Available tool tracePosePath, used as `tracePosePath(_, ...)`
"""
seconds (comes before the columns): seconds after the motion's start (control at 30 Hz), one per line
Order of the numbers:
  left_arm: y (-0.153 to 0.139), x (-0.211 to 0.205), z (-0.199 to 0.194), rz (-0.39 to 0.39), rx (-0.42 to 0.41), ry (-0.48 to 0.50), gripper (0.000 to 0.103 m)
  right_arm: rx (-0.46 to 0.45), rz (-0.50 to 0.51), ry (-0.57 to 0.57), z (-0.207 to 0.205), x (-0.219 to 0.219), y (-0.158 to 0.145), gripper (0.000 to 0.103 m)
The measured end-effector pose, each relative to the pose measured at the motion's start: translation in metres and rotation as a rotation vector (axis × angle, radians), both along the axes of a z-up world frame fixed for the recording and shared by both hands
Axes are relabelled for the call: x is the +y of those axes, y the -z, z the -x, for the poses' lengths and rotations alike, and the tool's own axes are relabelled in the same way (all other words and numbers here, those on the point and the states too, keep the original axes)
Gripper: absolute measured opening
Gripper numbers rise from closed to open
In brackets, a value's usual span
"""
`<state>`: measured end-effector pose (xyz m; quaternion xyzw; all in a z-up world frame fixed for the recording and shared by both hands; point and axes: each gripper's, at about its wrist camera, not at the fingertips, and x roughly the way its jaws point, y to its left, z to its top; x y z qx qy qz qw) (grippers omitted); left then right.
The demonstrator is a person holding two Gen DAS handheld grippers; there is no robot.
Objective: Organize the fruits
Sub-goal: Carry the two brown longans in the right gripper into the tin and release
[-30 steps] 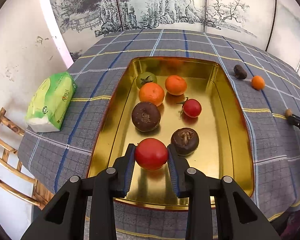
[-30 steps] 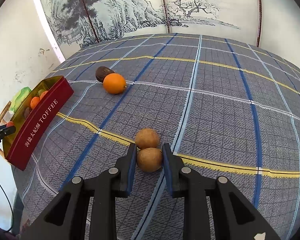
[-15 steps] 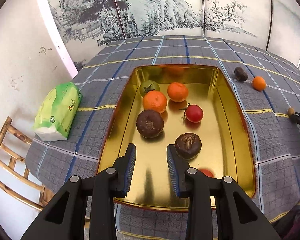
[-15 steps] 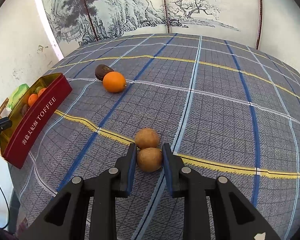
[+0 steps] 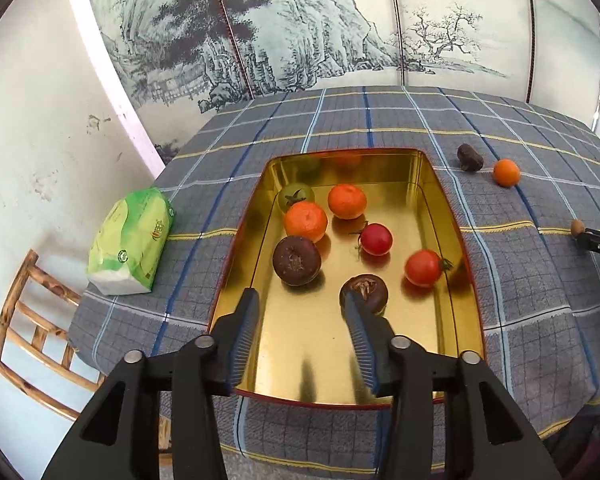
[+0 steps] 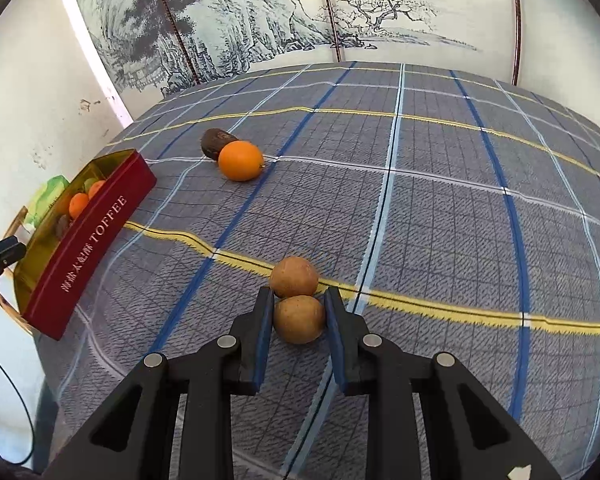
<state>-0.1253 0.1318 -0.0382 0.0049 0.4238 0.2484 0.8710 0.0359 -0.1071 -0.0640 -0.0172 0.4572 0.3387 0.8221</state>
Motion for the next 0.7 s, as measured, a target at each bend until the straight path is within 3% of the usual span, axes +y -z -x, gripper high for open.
tracePosePath(0.37, -0.001, -0.006, 0.004, -0.018, -0.006, 0.001, 0.055, 0.005, -0.052, -0.015, 0.016, 0.001, -0.022, 0.024)
tracePosePath(0.7, -0.001, -0.001, 0.015, 0.023, -0.021, -0.011, 0.056, -0.024, -0.073, -0.052, 0.030, 0.014, -0.046, 0.024)
